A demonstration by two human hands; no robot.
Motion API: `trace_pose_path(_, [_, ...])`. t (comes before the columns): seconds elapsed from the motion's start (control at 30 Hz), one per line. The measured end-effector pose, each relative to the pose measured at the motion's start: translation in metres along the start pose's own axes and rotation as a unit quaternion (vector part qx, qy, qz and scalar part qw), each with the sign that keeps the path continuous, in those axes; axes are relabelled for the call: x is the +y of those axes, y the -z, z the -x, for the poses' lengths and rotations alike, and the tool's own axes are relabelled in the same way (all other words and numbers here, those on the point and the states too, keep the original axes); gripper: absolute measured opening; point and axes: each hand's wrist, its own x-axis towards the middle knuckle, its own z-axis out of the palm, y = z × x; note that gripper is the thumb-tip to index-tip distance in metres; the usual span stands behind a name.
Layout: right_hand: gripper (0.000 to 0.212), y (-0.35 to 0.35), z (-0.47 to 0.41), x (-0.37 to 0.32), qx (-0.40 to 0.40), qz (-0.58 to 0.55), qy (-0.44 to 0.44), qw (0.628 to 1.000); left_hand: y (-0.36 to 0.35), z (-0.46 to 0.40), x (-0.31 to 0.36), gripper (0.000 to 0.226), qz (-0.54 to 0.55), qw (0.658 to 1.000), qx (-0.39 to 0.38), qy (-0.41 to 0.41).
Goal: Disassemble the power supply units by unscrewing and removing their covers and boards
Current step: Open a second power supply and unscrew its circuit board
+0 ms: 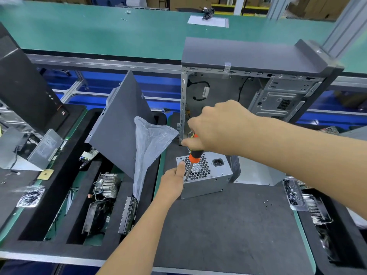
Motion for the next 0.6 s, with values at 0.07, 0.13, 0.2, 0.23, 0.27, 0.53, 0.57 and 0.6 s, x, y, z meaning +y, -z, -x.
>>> trace_pose_path(0.07, [0.042, 0.0, -0.001, 0.0, 0.012, -0.043, 0.026, 0.999, 0.0, 0.0, 0.0, 0.054, 0.0, 1.0, -0.001, -0.005])
trace_pose_path(0.13, [0.04, 0.002, -0.002, 0.0, -0.022, -0.138, 0.058, 0.988, 0.0, -0.001, 0.0, 0.053, -0.001, 1.0, -0.002, -0.009])
trace_pose_path(0.2, [0.035, 0.007, -0.003, 0.001, -0.062, -0.22, 0.086, 0.97, 0.0, -0.001, 0.0, 0.052, 0.0, 1.0, -0.001, -0.009])
trace_pose_path(0.23, [0.034, 0.008, -0.002, 0.0, -0.076, -0.231, 0.092, 0.965, 0.001, -0.001, -0.001, 0.052, 0.002, 1.0, -0.001, -0.008])
trace_pose_path(0.27, [0.038, 0.008, -0.001, -0.001, -0.091, -0.236, 0.084, 0.964, 0.001, -0.002, -0.001, 0.052, 0.004, 1.0, -0.001, -0.006])
trace_pose_path(0.53, [0.069, 0.013, 0.002, -0.007, -0.058, 0.013, -0.025, 0.998, 0.0, -0.001, 0.0, 0.055, 0.001, 1.0, 0.001, -0.004])
trace_pose_path(0.57, [0.061, 0.011, 0.002, -0.006, -0.052, -0.008, -0.024, 0.998, 0.0, -0.001, 0.0, 0.055, 0.002, 1.0, 0.0, -0.004])
trace_pose_path(0.6, [0.052, 0.009, 0.002, -0.006, -0.048, -0.039, -0.019, 0.998, 0.0, -0.001, 0.0, 0.055, 0.003, 1.0, 0.0, -0.006])
